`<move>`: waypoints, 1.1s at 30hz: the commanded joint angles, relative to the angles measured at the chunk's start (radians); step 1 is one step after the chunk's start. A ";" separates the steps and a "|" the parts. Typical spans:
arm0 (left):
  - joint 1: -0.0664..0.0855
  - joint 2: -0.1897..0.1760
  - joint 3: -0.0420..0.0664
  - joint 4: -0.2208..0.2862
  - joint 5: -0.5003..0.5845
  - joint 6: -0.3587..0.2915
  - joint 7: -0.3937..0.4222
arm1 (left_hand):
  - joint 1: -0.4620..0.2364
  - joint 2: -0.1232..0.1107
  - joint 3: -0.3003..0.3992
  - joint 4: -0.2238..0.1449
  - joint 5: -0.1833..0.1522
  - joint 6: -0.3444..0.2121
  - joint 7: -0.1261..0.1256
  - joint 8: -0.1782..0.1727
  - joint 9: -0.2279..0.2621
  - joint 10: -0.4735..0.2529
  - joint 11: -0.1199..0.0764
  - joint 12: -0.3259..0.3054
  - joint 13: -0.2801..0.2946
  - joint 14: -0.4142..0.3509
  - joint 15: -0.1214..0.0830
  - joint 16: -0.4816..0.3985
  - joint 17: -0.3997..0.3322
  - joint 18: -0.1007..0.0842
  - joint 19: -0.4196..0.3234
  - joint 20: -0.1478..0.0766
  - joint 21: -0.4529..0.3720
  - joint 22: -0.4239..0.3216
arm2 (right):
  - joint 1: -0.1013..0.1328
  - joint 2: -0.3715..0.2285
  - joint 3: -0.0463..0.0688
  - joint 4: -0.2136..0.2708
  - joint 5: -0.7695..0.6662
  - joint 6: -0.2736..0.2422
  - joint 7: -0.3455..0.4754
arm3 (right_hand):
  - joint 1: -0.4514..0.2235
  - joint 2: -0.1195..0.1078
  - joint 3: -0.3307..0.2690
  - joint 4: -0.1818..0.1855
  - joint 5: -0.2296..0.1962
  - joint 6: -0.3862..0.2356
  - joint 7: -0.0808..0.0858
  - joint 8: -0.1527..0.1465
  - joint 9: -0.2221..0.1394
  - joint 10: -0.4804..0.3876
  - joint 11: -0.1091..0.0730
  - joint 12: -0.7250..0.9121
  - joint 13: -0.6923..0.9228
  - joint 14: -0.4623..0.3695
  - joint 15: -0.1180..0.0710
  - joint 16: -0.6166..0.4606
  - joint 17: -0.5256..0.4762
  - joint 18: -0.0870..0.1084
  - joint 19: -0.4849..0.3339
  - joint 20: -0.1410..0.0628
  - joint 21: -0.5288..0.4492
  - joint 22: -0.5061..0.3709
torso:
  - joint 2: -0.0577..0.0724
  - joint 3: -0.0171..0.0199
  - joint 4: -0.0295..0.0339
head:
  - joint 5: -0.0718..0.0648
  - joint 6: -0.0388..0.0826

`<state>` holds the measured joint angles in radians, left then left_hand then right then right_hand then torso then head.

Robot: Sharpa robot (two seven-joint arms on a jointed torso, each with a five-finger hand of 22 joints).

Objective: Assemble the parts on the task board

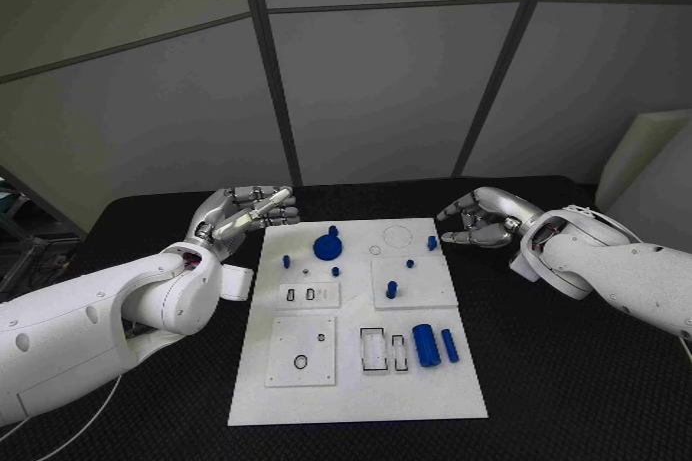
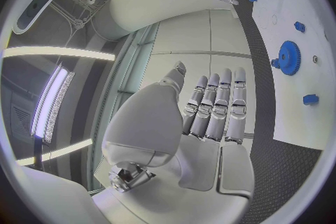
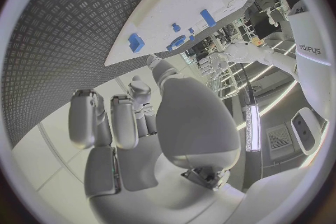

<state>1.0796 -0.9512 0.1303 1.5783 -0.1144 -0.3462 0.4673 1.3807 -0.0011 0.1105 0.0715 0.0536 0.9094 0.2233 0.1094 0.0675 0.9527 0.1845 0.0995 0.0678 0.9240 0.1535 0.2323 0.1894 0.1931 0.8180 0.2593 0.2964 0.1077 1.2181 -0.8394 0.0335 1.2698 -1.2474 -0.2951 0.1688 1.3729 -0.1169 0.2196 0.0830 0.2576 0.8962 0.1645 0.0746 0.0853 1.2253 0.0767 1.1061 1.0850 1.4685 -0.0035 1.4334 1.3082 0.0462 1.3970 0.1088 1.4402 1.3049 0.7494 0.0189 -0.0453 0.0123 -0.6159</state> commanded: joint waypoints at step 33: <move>-0.001 0.010 0.001 -0.010 -0.005 0.019 0.014 | 0.006 0.013 0.004 -0.008 0.000 0.001 0.004 -0.003 0.000 0.002 0.003 -0.005 -0.001 -0.001 -0.002 -0.007 -0.001 -0.011 -0.004 0.002 -0.004 -0.001 | -0.015 0.085 0.000 -0.101 -0.088 0.090 -0.009 | 0.020 0.019 -0.004 -0.012 0.002 0.053 -0.002 0.021 0.008 0.017 -0.005 0.017 0.016 0.052 -0.001 0.009 0.021 0.009 0.014 -0.004 0.005 0.016 | -0.002 -0.0014 0.0012 | 0.000 -0.014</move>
<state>1.0779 -0.9420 0.1301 1.5681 -0.1144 -0.3395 0.4672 1.3860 0.0042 0.1132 0.0689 0.0536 0.9095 0.2233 0.1095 0.0675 0.9527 0.1844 0.0996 0.0678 0.9240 0.1535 0.2286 0.1895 0.1931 0.8181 0.2593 0.2964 0.1079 1.2019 -0.7555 0.0331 1.1691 -1.3235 -0.2193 0.1638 1.3885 -0.1063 0.2167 0.0749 0.2576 0.9441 0.1599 0.0925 0.0926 1.2365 0.0732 1.1197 1.1005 1.4685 -0.0035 1.4373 1.3078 0.0463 1.4009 0.1049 1.4402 1.3073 0.7476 0.0172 -0.0442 0.0133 -0.6297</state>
